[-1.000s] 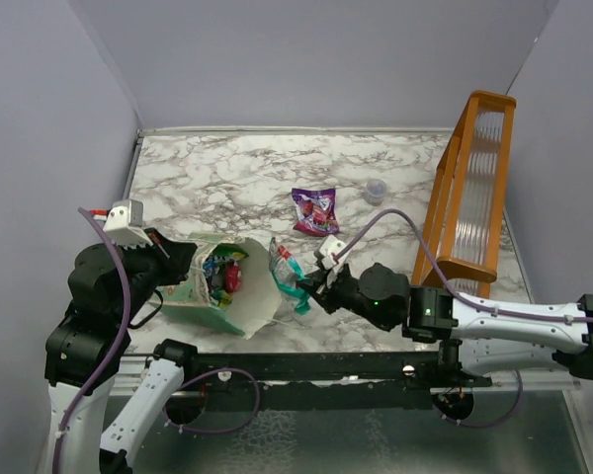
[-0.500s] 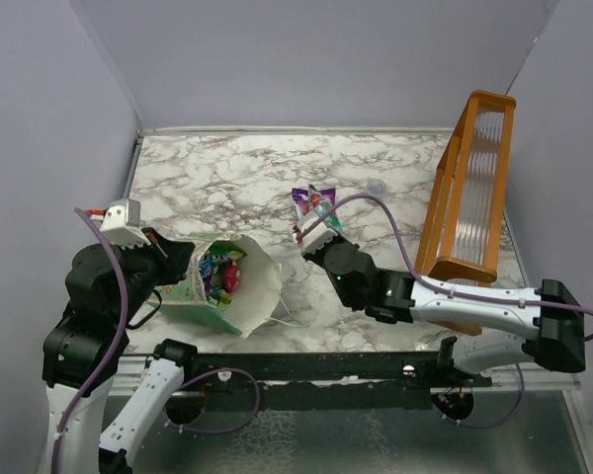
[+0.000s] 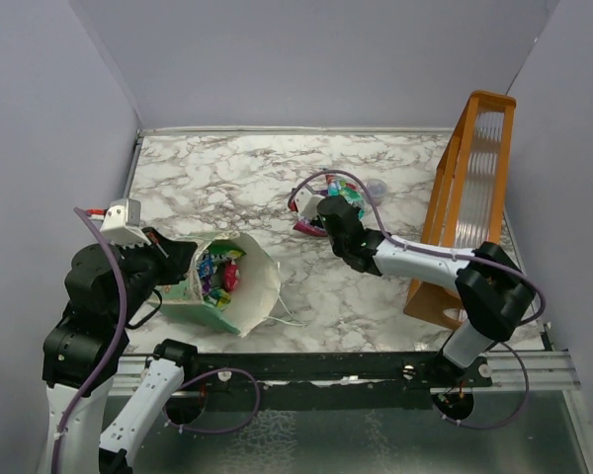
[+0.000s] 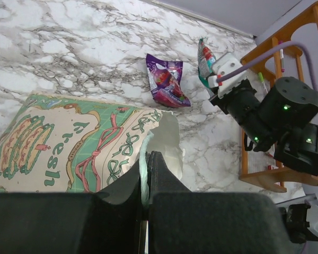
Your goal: Take the snacks out of the paper bag
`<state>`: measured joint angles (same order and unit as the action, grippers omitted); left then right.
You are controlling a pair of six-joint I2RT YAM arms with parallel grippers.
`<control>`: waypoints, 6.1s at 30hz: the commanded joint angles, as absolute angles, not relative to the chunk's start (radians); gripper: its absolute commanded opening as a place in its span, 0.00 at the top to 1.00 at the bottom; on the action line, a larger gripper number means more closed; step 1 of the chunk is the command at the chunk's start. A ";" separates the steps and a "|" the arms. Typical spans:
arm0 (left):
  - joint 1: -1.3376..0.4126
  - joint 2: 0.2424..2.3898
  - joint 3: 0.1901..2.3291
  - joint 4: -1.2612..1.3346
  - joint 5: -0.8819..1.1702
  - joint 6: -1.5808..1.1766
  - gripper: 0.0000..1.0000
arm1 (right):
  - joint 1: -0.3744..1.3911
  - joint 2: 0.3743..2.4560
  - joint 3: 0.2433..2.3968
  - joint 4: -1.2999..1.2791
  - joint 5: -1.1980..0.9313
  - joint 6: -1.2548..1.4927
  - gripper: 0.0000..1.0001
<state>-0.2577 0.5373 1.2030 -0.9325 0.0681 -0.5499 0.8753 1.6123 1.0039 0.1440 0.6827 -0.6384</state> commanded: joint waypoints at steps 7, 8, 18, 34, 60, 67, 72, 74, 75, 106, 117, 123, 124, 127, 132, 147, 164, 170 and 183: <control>-0.262 0.518 1.172 -0.890 0.136 -0.583 1.00 | 0.779 1.806 0.947 0.442 0.518 -0.906 0.99; -0.262 0.517 1.174 -0.891 0.135 -0.583 1.00 | 0.778 1.828 0.942 0.472 0.517 -0.910 0.99; -0.262 0.501 1.168 -0.899 0.136 -0.582 1.00 | 0.778 1.803 0.949 0.365 0.458 -0.693 0.58; -0.262 0.445 1.051 -0.828 0.276 -0.536 1.00 | 0.786 1.230 0.766 0.238 -0.131 -0.212 0.35; -0.262 0.453 1.115 -0.871 0.218 -0.542 1.00 | 1.298 1.616 0.698 1.011 0.103 -0.597 0.47; -0.262 0.452 1.112 -0.862 0.226 -0.557 1.00 | 1.297 1.816 0.814 1.160 0.146 -0.621 0.46; -0.262 0.456 1.121 -0.871 0.224 -0.557 1.00 | 1.295 1.960 0.908 1.265 0.248 -0.705 0.36; -0.262 0.454 1.123 -0.875 0.223 -0.558 1.00 | 1.294 2.002 0.926 1.303 0.246 -0.729 0.34; -0.262 0.454 1.122 -0.875 0.224 -0.558 1.00 | 1.294 2.018 0.936 1.308 0.235 -0.737 0.34; -0.262 0.437 1.135 -0.890 0.210 -0.581 1.00 | 1.233 2.067 1.018 1.165 0.158 -0.617 0.99; -0.262 0.421 1.128 -0.893 0.165 -0.592 1.00 | 1.236 1.833 0.863 1.016 0.016 -0.460 0.99; -0.262 0.423 1.129 -0.887 0.138 -0.602 1.00 | 1.236 1.701 0.800 0.917 -0.062 -0.336 0.99; -0.262 0.423 1.128 -0.889 0.132 -0.604 1.00 | 1.236 1.677 0.786 0.911 -0.071 -0.322 0.99; -0.262 0.423 1.129 -0.894 0.118 -0.606 1.00 | 1.237 1.602 0.755 0.885 -0.085 -0.291 0.99; -0.262 0.420 1.129 -0.894 0.104 -0.610 1.00 | 1.236 1.463 0.702 0.844 -0.164 -0.266 0.99; -0.262 0.404 1.126 -0.913 0.025 -0.627 1.00 | 1.236 1.055 0.763 0.340 -0.097 -0.156 0.99; -0.262 0.410 1.163 -0.941 0.013 -0.624 1.00 | 1.219 1.088 0.935 0.453 0.825 -0.337 0.99; -0.262 0.411 1.160 -0.937 0.015 -0.630 1.00 | 1.095 1.190 1.024 0.243 0.753 -0.156 0.99; -0.262 0.404 1.153 -0.943 0.030 -0.652 1.00 | 0.810 1.517 1.247 0.046 0.210 0.222 0.99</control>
<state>-0.2577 0.4114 1.1385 -0.9379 0.0357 -0.6388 0.8368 1.4555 1.1549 0.0532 0.4351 0.0669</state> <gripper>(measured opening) 0.010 0.019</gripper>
